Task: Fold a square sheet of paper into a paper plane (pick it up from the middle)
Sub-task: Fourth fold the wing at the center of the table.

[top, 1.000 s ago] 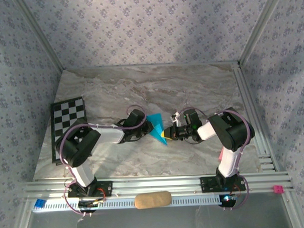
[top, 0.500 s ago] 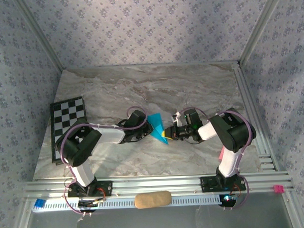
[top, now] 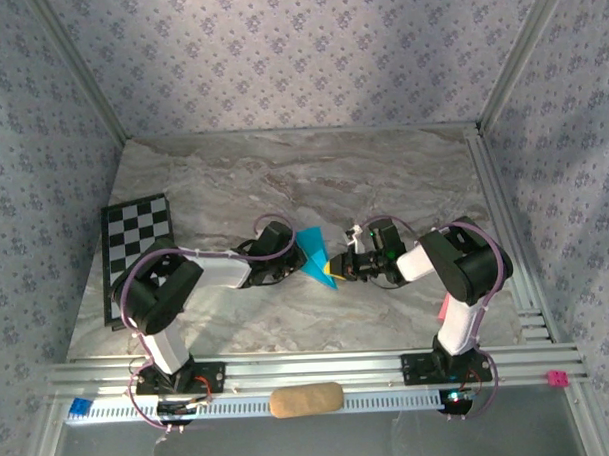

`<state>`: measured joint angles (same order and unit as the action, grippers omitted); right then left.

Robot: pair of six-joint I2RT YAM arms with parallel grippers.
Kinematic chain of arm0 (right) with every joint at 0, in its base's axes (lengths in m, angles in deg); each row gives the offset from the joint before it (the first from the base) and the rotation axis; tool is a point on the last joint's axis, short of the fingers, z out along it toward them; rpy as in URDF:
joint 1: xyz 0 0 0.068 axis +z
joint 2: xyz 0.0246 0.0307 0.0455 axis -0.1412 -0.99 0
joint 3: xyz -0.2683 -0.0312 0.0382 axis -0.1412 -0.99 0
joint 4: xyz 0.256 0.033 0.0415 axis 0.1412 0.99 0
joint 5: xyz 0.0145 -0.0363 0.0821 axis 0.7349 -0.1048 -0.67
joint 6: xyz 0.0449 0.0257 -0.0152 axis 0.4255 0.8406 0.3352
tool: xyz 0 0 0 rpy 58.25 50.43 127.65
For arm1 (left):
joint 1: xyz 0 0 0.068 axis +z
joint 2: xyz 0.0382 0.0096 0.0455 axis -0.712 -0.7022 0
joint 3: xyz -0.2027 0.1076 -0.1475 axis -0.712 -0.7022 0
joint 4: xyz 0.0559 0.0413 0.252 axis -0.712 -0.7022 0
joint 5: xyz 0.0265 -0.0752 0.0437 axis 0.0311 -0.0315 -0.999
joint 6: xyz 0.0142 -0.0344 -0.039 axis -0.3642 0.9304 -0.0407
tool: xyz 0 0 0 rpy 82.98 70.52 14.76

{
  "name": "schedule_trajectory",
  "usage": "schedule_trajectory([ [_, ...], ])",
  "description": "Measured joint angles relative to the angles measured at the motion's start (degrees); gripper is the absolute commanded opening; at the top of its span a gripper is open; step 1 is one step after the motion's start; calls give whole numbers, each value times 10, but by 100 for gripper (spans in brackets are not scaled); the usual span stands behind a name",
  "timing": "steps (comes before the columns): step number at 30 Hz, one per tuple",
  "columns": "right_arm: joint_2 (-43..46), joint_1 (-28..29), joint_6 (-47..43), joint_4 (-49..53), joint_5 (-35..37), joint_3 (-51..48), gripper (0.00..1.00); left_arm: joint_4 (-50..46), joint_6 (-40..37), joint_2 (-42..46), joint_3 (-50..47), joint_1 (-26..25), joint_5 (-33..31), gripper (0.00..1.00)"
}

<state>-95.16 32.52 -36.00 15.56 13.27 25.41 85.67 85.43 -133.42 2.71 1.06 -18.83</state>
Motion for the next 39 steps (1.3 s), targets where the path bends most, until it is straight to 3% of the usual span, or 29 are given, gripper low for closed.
schedule_trajectory([
  [27, -1, 1, 10, -13, 4, -5, 0, -19, -1, 10, 0, -5, -13, 14],
  [39, -5, 1, 11, -16, -1, -4, 0, -29, -53, 35, 0, -5, -11, 16],
])
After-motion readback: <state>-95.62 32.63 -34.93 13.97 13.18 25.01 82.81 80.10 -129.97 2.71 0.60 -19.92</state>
